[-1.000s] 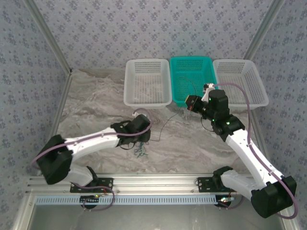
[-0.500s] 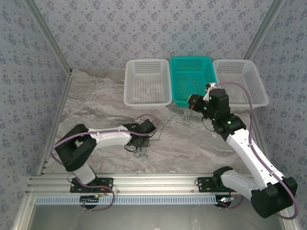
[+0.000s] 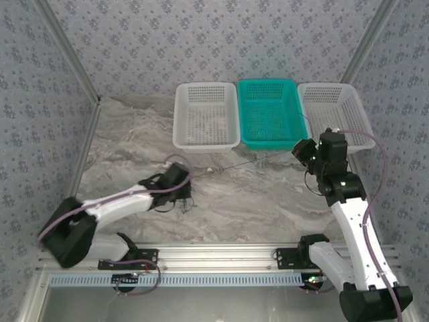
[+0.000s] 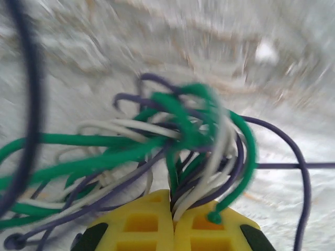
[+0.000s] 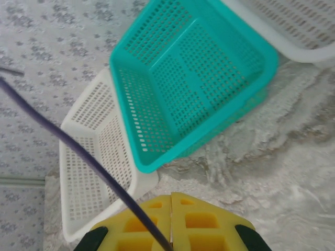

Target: Untangle the cables

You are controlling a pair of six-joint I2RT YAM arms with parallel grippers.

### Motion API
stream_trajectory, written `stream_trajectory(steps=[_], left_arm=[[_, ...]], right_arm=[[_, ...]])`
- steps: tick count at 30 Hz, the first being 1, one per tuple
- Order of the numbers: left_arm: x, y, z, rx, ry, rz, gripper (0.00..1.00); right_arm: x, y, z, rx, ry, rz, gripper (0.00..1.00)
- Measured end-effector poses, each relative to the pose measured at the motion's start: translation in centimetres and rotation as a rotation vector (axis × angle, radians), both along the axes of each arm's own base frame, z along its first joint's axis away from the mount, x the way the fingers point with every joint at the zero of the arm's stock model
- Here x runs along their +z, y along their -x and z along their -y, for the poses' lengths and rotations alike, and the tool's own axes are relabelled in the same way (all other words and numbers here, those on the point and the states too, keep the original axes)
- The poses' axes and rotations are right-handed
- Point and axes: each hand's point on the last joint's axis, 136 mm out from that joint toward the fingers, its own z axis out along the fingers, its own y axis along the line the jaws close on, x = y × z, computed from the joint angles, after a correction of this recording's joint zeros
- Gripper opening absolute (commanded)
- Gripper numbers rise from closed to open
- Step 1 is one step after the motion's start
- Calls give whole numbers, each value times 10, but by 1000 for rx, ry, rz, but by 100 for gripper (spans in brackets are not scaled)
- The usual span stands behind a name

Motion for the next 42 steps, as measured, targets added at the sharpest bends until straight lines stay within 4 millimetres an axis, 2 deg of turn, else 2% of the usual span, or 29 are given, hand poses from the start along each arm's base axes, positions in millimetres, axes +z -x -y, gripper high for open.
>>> stream_trajectory(steps=[3, 6, 11, 15, 20, 24, 28, 33, 39, 42], left_arm=[[25, -12, -20, 34, 163, 46, 0], [43, -15, -31, 20, 253, 61, 0], [50, -16, -59, 60, 388, 28, 0], [45, -3, -76, 100, 511, -39, 0], [35, 9, -81, 130, 558, -123, 0], [27, 14, -88, 176, 587, -167, 0], [15, 23, -107, 296, 620, -232, 0], [0, 35, -121, 427, 652, -335, 0], [-14, 43, -129, 520, 675, -432, 0], [-12, 33, -134, 503, 644, -368, 0]], right_arm=[[-2, 9, 9, -35, -40, -22, 0], [-4, 18, 21, -83, -94, -38, 0], [-9, 32, 32, -134, -203, -77, 0], [-23, 42, 29, -137, -283, -137, 0], [-36, 53, 30, -173, -321, -175, 0], [-34, 61, 29, -180, -325, -172, 0], [-32, 67, 31, -200, -324, -161, 0], [-19, 70, 46, -271, -305, -131, 0], [-4, 59, 48, -232, -279, -101, 0], [9, 32, 37, -101, -241, -39, 0]])
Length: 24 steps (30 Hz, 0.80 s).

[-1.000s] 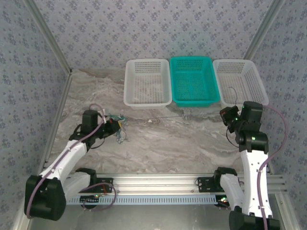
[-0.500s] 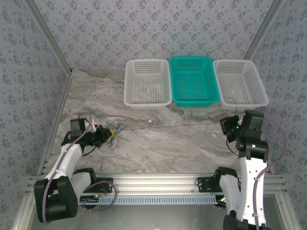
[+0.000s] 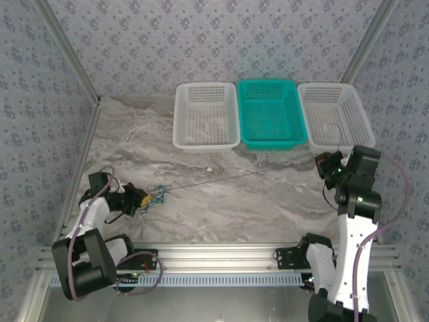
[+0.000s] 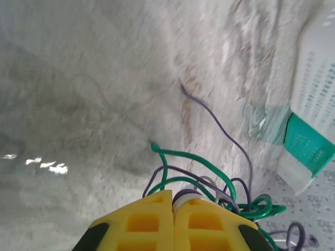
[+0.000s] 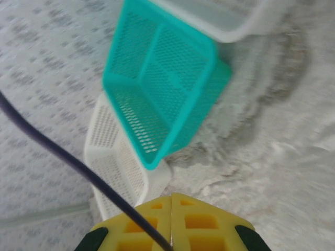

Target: Untangle the cables

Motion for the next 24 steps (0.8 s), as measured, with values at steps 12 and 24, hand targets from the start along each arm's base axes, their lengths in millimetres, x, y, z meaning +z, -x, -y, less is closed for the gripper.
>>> stream_trajectory(steps=[12, 24], left_arm=[[32, -41, -7, -128, -511, 233, 0], [49, -42, 42, -385, -500, 359, 0]], right_arm=[[-103, -29, -99, 344, 335, -59, 12], [-103, -16, -119, 443, 577, -44, 98]])
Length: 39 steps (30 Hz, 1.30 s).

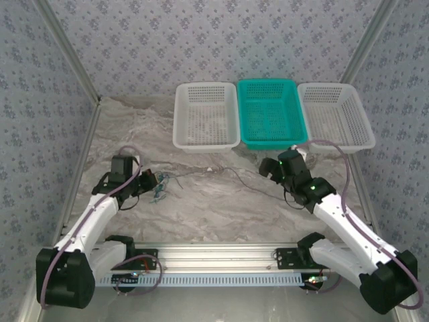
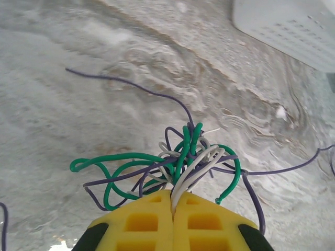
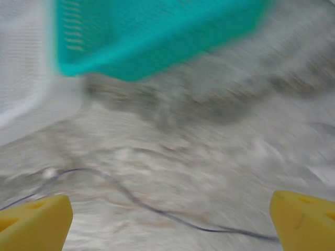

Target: Untangle the cables

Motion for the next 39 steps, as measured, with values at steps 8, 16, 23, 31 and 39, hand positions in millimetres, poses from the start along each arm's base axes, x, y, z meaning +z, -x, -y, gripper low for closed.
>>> stream_trajectory(steps=[8, 16, 23, 31, 39], left_arm=[[0, 1, 33, -150, -22, -4, 0], [5, 1, 46, -210, -32, 5, 0], [6, 2, 49, -220, -35, 9, 0], [4, 1, 50, -226, -38, 2, 0], [2, 1, 55, -243, -38, -1, 0]], right_arm=[[22, 15, -192, 820, 137, 195, 91], [-77, 22, -262, 1184, 301, 179, 71], [-104, 14, -282, 1252, 326, 200, 46], [-97, 9, -290, 1248, 304, 251, 46], [-99, 1, -293, 1238, 288, 275, 46]])
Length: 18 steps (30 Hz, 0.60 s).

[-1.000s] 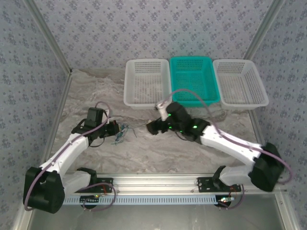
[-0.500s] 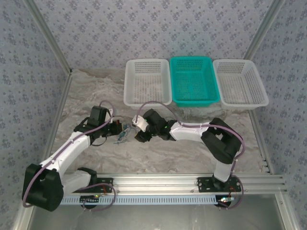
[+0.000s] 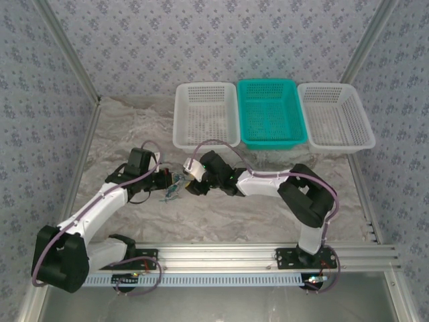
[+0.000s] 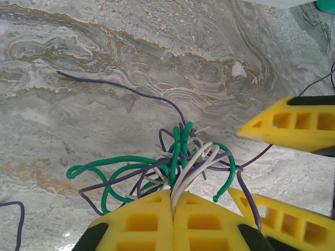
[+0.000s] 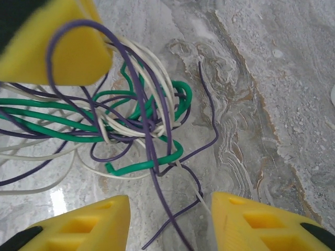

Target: Untangle the cables

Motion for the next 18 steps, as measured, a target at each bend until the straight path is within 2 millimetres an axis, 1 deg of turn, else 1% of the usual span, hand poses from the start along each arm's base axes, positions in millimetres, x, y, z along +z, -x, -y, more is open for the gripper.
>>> stream_trajectory(steps=[1, 3, 5, 6, 9, 12, 15, 18], left_arm=[[0, 0, 0, -1, 1, 1, 0], [1, 0, 0, -1, 1, 3, 0], [1, -1, 0, -1, 1, 3, 0], [0, 0, 0, -1, 0, 3, 0], [-1, -2, -4, 17, -20, 7, 0], [-5, -5, -16, 77, -74, 5, 0], [-9, -6, -30, 157, -125, -4, 0], [-9, -6, -36, 208, -129, -14, 0]], right_arm=[[-4, -1, 0, 0, 4, -4, 42], [-13, -1, 1, -3, 17, -16, 26], [-21, -1, 2, -2, 30, -26, 6], [-22, 0, 2, -2, 31, -30, 0], [-20, -1, 0, -5, 20, -26, 0], [-19, -4, 3, -37, -6, -28, 0], [-18, -7, 13, -119, -57, -50, 0], [-5, -13, 19, -222, -140, -67, 0]])
